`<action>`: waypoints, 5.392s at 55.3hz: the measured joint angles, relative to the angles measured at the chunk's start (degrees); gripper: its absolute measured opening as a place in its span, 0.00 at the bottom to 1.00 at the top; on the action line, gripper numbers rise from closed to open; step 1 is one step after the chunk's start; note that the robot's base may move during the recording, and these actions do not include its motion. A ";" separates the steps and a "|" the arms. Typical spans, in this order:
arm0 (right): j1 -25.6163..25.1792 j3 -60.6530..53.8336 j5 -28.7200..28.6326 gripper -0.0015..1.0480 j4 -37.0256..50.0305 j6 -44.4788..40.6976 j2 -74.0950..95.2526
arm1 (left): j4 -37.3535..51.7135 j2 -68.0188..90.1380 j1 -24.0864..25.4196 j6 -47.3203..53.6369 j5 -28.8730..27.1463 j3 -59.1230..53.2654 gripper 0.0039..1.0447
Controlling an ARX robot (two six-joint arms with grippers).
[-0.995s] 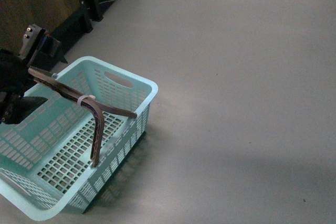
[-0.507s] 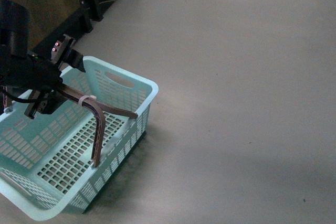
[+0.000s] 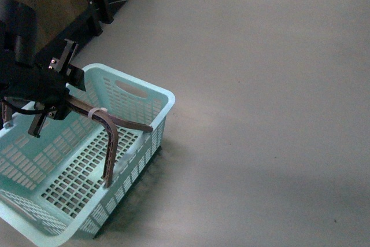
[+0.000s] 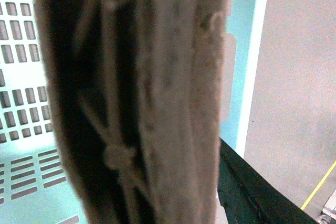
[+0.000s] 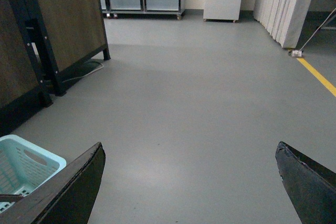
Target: Pick mango and avocado into basket
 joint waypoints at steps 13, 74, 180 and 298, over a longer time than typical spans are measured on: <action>-0.02 0.00 0.00 0.93 0.00 0.00 0.00 | 0.70 -8.35 0.00 -3.26 0.57 -8.39 0.26; -0.02 0.00 0.00 0.93 0.00 0.00 0.00 | -30.77 -82.44 1.25 -6.82 -3.83 -19.98 0.25; -0.02 0.00 0.00 0.93 0.00 0.00 0.00 | -30.93 -82.25 1.14 -7.02 -3.85 -19.85 0.25; 0.00 0.04 0.17 0.93 0.09 0.02 0.02 | -31.06 -82.38 1.09 -7.10 -3.85 -19.78 0.25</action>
